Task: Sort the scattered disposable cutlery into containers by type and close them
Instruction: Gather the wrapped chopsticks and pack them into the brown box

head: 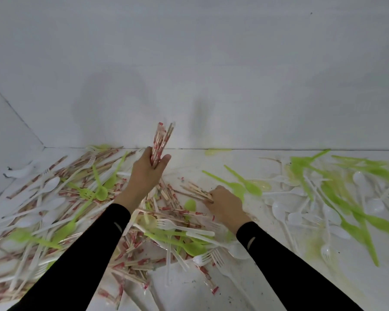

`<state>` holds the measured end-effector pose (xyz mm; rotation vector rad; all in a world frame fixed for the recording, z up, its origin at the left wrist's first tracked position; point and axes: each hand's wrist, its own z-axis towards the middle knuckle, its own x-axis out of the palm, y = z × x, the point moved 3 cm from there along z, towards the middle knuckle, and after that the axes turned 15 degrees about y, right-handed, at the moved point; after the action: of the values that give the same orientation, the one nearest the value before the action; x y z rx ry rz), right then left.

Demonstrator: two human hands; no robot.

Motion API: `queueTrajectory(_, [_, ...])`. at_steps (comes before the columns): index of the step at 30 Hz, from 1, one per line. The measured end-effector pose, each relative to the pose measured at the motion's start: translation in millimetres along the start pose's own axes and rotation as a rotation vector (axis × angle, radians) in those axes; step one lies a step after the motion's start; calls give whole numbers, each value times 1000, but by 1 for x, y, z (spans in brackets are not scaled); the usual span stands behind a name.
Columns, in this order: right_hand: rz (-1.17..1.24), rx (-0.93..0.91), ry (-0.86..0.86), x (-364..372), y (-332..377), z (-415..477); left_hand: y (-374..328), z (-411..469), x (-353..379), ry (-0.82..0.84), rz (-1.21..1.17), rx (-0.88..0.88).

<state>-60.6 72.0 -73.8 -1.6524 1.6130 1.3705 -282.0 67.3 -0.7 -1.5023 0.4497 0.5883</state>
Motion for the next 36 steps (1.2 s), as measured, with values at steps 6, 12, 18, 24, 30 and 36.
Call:
queueTrajectory(6, [-154,-24,26,10,7,8,1,-15,-5,152,-100,-53])
queueTrajectory(12, [92,65,-52,-12,-14,0,23,-30,32,498,224,34])
queueTrajectory(18, [140,82,-45,-38,-38,-7,40,-29,68,690,662,120])
queueTrajectory(24, [360,0,18,-48,-38,-10,35,-25,65,681,675,237])
queueTrajectory(30, [653,-86,205,-31,-10,-15,37,-33,71,680,753,277])
queueTrajectory(36, [698,34,194,-21,-17,-18,23,-42,37,445,502,284])
